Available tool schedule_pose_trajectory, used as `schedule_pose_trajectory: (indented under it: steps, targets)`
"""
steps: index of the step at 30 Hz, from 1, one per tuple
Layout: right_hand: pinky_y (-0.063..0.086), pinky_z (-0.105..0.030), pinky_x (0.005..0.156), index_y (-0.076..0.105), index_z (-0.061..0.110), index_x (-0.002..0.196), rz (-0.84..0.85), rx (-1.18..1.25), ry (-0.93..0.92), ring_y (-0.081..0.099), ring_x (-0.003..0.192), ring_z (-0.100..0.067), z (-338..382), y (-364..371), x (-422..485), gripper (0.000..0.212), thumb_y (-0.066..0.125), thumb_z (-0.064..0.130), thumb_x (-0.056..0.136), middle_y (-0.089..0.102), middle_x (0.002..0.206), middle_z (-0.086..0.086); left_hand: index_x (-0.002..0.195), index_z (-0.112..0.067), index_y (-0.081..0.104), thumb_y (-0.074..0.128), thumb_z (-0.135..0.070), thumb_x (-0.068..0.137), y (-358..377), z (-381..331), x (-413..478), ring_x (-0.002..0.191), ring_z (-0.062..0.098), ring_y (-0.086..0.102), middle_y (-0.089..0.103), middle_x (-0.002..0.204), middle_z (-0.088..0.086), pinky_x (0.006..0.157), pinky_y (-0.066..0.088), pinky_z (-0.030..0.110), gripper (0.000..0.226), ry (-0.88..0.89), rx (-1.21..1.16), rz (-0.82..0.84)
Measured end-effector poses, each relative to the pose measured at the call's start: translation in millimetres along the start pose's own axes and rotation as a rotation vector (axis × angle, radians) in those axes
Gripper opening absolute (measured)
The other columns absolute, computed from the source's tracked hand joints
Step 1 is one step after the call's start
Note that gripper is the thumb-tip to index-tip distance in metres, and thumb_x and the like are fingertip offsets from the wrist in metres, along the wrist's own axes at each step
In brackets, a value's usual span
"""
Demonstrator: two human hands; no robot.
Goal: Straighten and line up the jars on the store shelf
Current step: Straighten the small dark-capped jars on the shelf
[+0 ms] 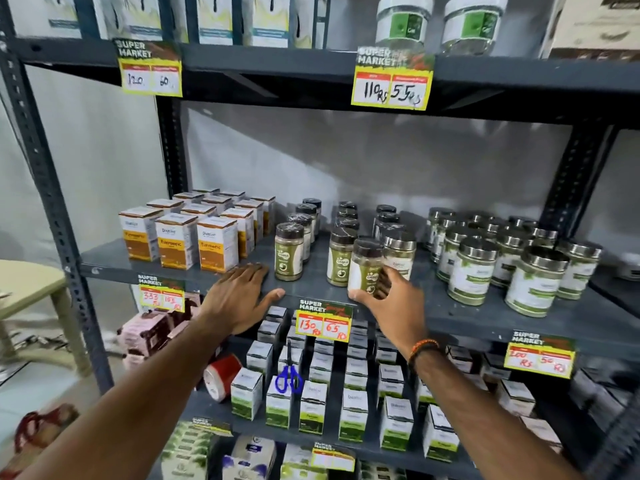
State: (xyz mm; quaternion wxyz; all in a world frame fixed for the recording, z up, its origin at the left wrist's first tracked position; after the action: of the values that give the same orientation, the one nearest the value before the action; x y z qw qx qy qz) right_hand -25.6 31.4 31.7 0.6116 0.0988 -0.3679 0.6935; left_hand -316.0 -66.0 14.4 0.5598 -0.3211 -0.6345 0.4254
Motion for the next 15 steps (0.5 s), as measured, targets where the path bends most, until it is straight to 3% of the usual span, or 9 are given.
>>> schedule_pose_trajectory:
  steps: [8, 15]
  targets:
    - [0.051, -0.008, 0.081, 0.064, 0.013, 0.135, -0.029, 0.002, 0.013, 0.062, 0.089, 0.023, -10.6, -7.0, -8.4, 0.069, 0.093, 0.023, 0.072, 0.056, 0.084, 0.047, 0.153, -0.012, 0.043, 0.012, -0.078, 0.096, 0.7, -1.5, -1.6, 0.144, 0.028, 0.044, 0.048, 0.157, 0.011, 0.121, 0.030, 0.044, 0.093, -0.005, 0.017, -0.005]
    - [0.054, -0.014, 0.088, 0.067, 0.014, 0.132, 0.034, -0.013, -0.019, 0.063, 0.093, 0.021, -2.8, -7.5, -9.8, 0.057, 0.088, 0.021, 0.079, 0.062, 0.102, 0.037, 0.155, -0.013, 0.040, 0.011, -0.078, 0.095, 0.8, -3.0, -2.5, 0.147, 0.026, 0.039, 0.045, 0.160, 0.010, 0.123, 0.025, 0.044, 0.092, -0.011, 0.021, -0.002]
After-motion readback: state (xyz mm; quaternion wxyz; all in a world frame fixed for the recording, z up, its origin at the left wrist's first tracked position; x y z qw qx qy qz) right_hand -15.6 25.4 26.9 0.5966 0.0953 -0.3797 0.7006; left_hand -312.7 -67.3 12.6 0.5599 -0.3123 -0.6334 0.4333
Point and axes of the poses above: each hand's wrist, its own x-axis towards the middle knuckle, its own y-axis out of the palm, z = x × y, the point moved 5 cm from there along x, towards the middle knuckle
